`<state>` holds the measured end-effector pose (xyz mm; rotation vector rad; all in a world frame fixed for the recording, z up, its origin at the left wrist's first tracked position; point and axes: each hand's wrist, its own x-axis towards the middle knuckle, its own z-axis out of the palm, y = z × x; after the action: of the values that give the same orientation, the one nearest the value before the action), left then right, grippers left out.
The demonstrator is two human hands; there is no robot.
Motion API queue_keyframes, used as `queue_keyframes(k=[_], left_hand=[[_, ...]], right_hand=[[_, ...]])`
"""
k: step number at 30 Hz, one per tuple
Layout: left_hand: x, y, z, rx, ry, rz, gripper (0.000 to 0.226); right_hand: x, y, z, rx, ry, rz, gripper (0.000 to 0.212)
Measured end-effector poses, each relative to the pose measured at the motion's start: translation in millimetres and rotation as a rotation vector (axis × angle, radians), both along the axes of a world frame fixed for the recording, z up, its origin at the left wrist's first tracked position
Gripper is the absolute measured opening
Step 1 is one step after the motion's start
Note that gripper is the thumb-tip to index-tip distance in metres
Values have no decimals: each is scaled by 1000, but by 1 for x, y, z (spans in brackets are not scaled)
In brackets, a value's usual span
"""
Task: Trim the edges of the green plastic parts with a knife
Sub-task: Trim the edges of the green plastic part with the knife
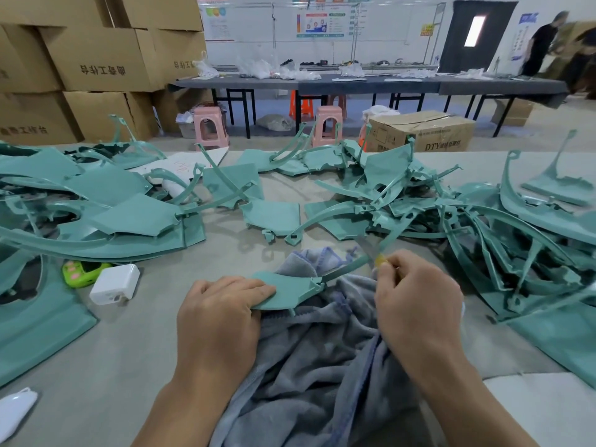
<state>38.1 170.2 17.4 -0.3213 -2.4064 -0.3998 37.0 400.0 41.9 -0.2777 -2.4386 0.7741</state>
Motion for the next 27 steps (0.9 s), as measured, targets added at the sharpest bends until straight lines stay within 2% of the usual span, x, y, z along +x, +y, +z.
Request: queue_keyframes(k=[2,4,6,8,9,11,13,15,16,18,20,24,26,27], left_hand=[[0,-1,0,-9,8,6,33],[-1,0,0,-15,21,10,33],[-1,2,-1,-25,39,5,34],[-1,3,-2,-38,61,-7,36],[-1,4,-2,-43,64,-17,37],[-2,3,-2,-47,63,-21,37],[-3,3,-2,-49,54,-1,37],[-3,3,-2,-53,49,8,37],[-3,2,-3,-59,49,10,37],[-3,2,-3,-70,38,14,36],[-3,3,-1,-63,11,30,35],[-1,0,2,130,-89,98,15],[-1,-4,5,360,-135,103,8],[0,-6,9,487,-162,103,12]], right_hand=[[4,-6,1,25,1,148,24],[5,-12,-4,79,-102,246,25],[-2,0,-3,95,-128,88,28],[-7,24,2,20,-10,-74,29],[-5,33,3,-40,75,-82,28],[1,32,2,-35,125,52,22],[3,16,-3,88,7,217,18],[-3,16,-6,139,-65,181,22],[-6,23,-5,101,-40,103,25],[-8,42,-3,5,125,-60,27],[-3,47,-2,-42,276,-105,24],[-5,32,-5,-167,382,48,20],[-7,30,-8,-266,366,125,22],[-7,30,-10,-313,344,162,24]])
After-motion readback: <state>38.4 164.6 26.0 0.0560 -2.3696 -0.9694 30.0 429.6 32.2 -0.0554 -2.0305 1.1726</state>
